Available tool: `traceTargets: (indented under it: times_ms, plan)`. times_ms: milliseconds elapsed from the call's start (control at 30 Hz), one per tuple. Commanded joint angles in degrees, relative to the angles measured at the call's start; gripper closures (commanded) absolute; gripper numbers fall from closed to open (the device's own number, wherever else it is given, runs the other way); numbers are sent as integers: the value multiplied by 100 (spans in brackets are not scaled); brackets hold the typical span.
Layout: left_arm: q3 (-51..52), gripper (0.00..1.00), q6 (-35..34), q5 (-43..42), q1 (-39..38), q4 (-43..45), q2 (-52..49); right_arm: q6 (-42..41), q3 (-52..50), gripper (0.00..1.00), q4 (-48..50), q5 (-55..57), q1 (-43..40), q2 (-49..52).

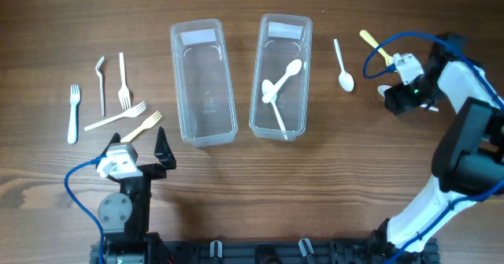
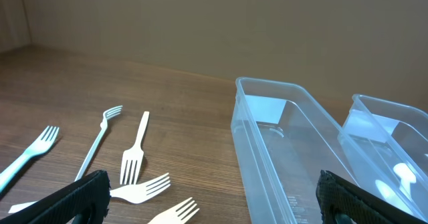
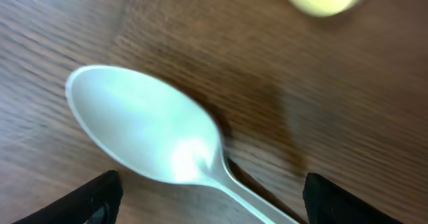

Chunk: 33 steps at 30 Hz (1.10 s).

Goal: Pack container
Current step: 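Grasp a third white spoon by its handle with the right gripper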

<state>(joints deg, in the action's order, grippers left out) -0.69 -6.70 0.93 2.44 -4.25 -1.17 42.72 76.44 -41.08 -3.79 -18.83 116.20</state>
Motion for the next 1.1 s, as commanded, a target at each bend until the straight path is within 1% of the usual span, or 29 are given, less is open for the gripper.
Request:
traceTargets:
  times_ms: [0, 67, 100, 200, 233, 267, 333, 400, 433, 500, 633, 767, 867, 1000, 1067]
  plan:
    - [33, 0, 9, -48, 35, 17, 24, 190, -39, 22, 94, -57, 0, 435]
    - [33, 0, 9, -48, 35, 17, 24, 168, -39, 27, 101, -57, 0, 511]
    - [33, 0, 9, -48, 35, 17, 24, 162, -39, 32, 103, -61, 0, 511]
    - [33, 0, 9, -48, 35, 17, 26, -376, -39, 57, 146, -94, 11, 509]
    - [33, 0, 9, -48, 35, 17, 24, -579, -37, 69, 146, -164, 46, 507]
    - [33, 0, 9, -48, 35, 17, 24, -793, -37, 73, 142, -164, 90, 507]
    - [33, 0, 9, -46, 35, 17, 24, -1054, -37, 74, 114, -166, 184, 507]
    - [33, 0, 9, -46, 35, 17, 24, -1220, -37, 87, 48, -166, 286, 507]
    - [33, 0, 9, -48, 35, 17, 24, -1303, -37, 96, -13, -168, 361, 507]
    - [33, 0, 9, -48, 35, 17, 24, -1475, -37, 96, -153, -166, 496, 507]
    - [33, 0, 9, -48, 35, 17, 24, -2072, -37, 96, -619, -168, 789, 507]
    - [33, 0, 9, -48, 35, 17, 24, -2197, -37, 95, -942, -348, 933, 485]
    - [33, 0, 9, -46, 35, 17, 24, -2389, -37, 96, -970, -531, 944, 339]
    - [33, 0, 9, -48, 35, 17, 24, -2496, -37, 96, -964, -538, 964, -50]
    - [33, 0, 9, -48, 35, 17, 24, -2496, -37, 96, -901, -533, 966, -535]
